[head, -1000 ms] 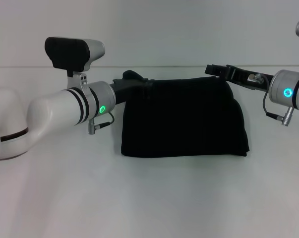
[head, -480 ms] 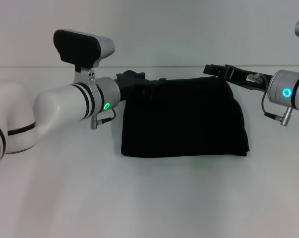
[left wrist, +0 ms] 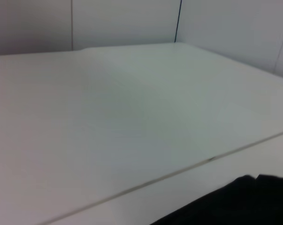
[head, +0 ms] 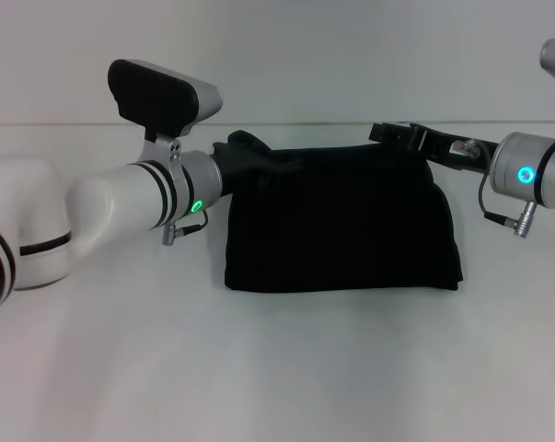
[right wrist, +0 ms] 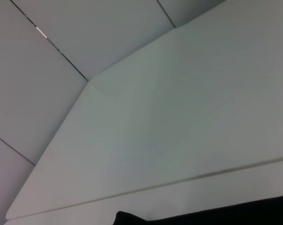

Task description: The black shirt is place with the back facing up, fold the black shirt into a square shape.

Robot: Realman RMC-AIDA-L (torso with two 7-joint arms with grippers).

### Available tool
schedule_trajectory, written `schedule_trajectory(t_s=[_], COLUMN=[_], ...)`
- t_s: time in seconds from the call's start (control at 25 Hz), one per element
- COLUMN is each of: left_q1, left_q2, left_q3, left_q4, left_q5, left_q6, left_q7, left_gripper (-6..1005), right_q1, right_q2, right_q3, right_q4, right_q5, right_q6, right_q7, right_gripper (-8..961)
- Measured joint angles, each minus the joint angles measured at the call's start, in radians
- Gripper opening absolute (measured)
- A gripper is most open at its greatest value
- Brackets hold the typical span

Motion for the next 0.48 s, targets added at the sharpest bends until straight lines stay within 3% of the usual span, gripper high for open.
schedule_trajectory(t_s=[0.48], left_q1=[-0.002], left_q2=[-0.001], left_q3=[0.041], left_q4=[-0.029], left_q5=[0.006], left_q6=[-0.046], left_q7=[0.035], left_gripper=[715], right_q1=[-0.003], right_q2=[0.002], right_q3=[0.000], right_q4=[0.018], right_q5=[0.036], right_q6=[-0.023], right_q7=[-0.018], right_gripper=[580])
